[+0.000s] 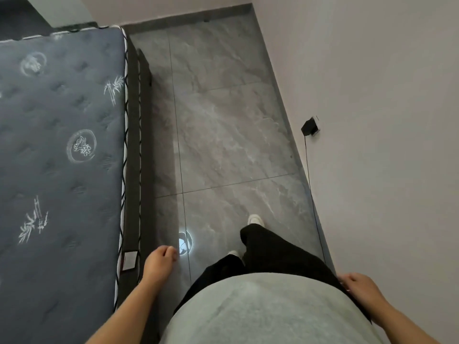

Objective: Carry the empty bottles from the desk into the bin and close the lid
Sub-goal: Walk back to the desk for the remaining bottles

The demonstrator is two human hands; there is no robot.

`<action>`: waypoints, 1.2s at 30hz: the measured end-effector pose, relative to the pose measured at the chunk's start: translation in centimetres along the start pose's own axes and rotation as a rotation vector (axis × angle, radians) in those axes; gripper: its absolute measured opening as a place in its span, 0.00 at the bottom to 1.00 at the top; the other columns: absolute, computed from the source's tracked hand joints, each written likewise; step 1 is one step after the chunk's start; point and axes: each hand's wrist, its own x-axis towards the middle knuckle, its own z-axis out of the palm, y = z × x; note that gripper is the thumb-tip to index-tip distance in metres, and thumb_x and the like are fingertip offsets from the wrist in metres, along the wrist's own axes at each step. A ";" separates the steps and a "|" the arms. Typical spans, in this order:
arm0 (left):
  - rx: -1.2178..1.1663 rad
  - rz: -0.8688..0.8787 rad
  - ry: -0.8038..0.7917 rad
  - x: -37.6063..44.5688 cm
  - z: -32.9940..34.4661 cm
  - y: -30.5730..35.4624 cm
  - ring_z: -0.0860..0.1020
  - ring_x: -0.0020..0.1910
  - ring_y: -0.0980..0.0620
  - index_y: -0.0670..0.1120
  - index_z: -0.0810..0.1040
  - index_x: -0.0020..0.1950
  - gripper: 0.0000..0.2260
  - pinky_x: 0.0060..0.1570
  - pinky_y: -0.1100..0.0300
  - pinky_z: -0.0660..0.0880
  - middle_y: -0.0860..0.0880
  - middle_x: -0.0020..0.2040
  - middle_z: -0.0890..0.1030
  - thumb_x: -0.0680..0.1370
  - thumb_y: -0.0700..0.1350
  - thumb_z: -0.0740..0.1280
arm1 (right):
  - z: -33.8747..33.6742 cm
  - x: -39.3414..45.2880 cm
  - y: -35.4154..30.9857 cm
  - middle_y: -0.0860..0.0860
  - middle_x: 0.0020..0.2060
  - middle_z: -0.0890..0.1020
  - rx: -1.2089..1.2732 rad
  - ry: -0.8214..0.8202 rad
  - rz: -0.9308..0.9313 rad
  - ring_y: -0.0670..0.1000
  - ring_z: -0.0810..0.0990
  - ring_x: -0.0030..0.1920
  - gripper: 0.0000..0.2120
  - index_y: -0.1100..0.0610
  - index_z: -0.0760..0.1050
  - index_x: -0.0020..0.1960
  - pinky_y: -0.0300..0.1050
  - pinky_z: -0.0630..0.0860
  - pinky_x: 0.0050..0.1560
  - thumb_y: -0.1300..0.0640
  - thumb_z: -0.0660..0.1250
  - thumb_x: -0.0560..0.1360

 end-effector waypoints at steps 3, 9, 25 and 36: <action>0.002 0.039 0.049 3.9 -0.6 6.0 0.74 0.36 0.43 0.44 0.77 0.34 0.12 0.40 0.49 0.72 0.40 0.36 0.79 0.76 0.42 0.61 | -1.2 3.3 -4.8 0.58 0.29 0.75 -0.071 -0.020 -0.014 0.50 0.71 0.35 0.16 0.62 0.71 0.29 0.46 0.63 0.33 0.64 0.62 0.75; -0.022 -0.035 0.073 6.8 -1.0 13.0 0.73 0.33 0.45 0.46 0.77 0.35 0.12 0.39 0.50 0.72 0.44 0.35 0.79 0.78 0.41 0.61 | -5.1 9.4 -18.4 0.58 0.33 0.76 0.122 -0.040 -0.028 0.55 0.73 0.32 0.08 0.65 0.75 0.44 0.43 0.67 0.33 0.66 0.58 0.78; -0.004 -0.136 0.070 19.6 -6.8 28.3 0.76 0.41 0.45 0.40 0.81 0.40 0.11 0.42 0.55 0.67 0.39 0.41 0.81 0.78 0.39 0.61 | -7.2 20.7 -44.2 0.58 0.33 0.76 -0.031 -0.048 -0.052 0.54 0.72 0.31 0.09 0.64 0.75 0.41 0.43 0.68 0.32 0.65 0.58 0.77; -0.125 0.014 0.111 34.1 -12.5 50.3 0.74 0.35 0.45 0.40 0.79 0.40 0.10 0.42 0.52 0.72 0.43 0.36 0.79 0.77 0.41 0.61 | -9.4 26.5 -57.1 0.62 0.48 0.83 -0.340 -0.098 -0.026 0.57 0.80 0.53 0.12 0.66 0.82 0.46 0.45 0.66 0.43 0.61 0.62 0.77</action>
